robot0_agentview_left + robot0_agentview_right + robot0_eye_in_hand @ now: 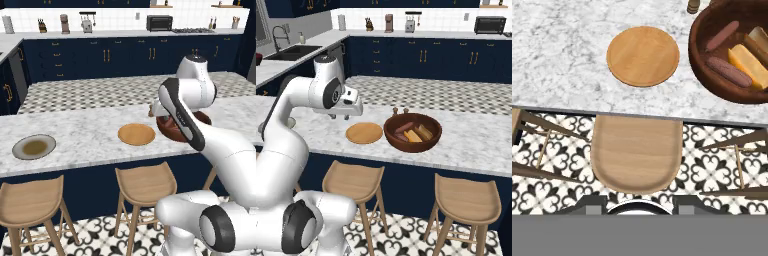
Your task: Place one bun and one sausage from the bowl on each plate.
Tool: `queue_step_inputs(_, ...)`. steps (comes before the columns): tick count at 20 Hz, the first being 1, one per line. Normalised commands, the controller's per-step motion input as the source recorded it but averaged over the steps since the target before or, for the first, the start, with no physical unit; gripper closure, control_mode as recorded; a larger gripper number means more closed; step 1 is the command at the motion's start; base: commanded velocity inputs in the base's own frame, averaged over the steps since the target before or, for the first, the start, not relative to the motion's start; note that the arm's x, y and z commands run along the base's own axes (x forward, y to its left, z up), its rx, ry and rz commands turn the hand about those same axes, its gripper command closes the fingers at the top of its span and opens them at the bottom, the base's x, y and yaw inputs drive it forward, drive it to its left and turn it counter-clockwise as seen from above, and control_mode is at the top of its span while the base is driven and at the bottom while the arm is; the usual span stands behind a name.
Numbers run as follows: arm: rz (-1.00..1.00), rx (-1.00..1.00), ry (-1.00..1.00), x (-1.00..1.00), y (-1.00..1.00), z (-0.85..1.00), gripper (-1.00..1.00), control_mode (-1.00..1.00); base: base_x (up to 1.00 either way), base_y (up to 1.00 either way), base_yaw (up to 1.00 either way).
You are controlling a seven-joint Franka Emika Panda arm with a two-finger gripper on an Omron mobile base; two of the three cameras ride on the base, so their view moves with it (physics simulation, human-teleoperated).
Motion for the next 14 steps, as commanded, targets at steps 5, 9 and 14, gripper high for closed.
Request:
queue_step_inputs(5,0.0,0.06,0.05,0.49,-0.5,0.0,-1.0,-1.0,0.0,0.0,0.0)
queue_step_inputs(9,0.0,0.3,0.21,0.78,-0.92,0.0,-1.0,-1.0,0.0,0.0,0.0)
queue_step_inputs(14,0.01,0.08,0.14,0.82,-0.83,-0.33,-1.0,-1.0,0.0,0.0,0.0)
